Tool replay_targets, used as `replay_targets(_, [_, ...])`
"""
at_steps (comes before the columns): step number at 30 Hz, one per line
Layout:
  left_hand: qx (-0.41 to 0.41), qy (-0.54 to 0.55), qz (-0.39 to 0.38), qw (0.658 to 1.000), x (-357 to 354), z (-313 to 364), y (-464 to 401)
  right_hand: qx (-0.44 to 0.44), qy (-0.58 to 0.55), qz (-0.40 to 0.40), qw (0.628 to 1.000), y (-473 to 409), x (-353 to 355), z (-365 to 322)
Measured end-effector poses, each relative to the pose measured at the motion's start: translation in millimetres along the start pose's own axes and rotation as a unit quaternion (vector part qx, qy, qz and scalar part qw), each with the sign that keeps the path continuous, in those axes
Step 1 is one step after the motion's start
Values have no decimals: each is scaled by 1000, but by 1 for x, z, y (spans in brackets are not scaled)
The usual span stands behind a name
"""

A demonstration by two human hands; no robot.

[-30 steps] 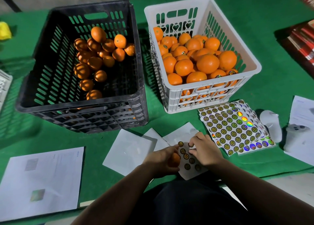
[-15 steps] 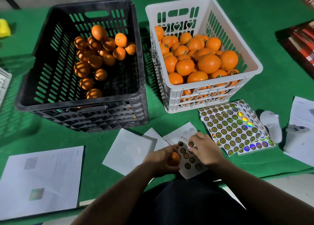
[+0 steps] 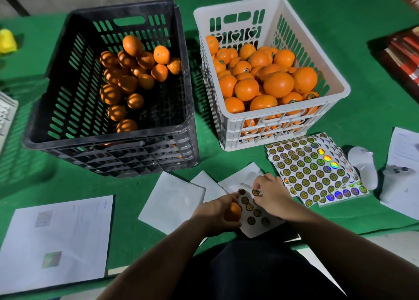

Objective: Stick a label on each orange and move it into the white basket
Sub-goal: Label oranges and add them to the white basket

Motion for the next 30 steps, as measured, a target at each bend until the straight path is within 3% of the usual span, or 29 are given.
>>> replay_targets(6, [3, 4, -3, 1000, 0, -2, -2, 3, -30, 11, 999, 0, 4, -2])
replay_targets(10, [5, 3, -7, 1000, -1, -4, -3, 42, -124, 83, 988, 9, 16, 5])
replay_targets(15, [3, 0, -8, 1000, -2, -2, -4, -3, -242, 124, 962, 19, 20, 19])
replay_targets(20, [6, 2, -3, 1000, -1, -2, -2, 34, -92, 46, 994, 14, 11, 2])
replay_targets(24, [6, 1, -5, 1000, -1, 0, -1, 8, -58, 57, 997, 5, 10, 0])
replay_targets(30, [8, 4, 1, 1000, 1, 1, 1, 39, -3, 68, 997, -1, 16, -2])
Point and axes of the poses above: each hand's wrist, its own y-axis away from the middle knuckle, its own x-axis out of the back of the hand, z = x × y, the point moved 7 cm from there along -y, towards the middle knuckle, and after that the axes turned 10 degrees about x, right-handed, at the moved point
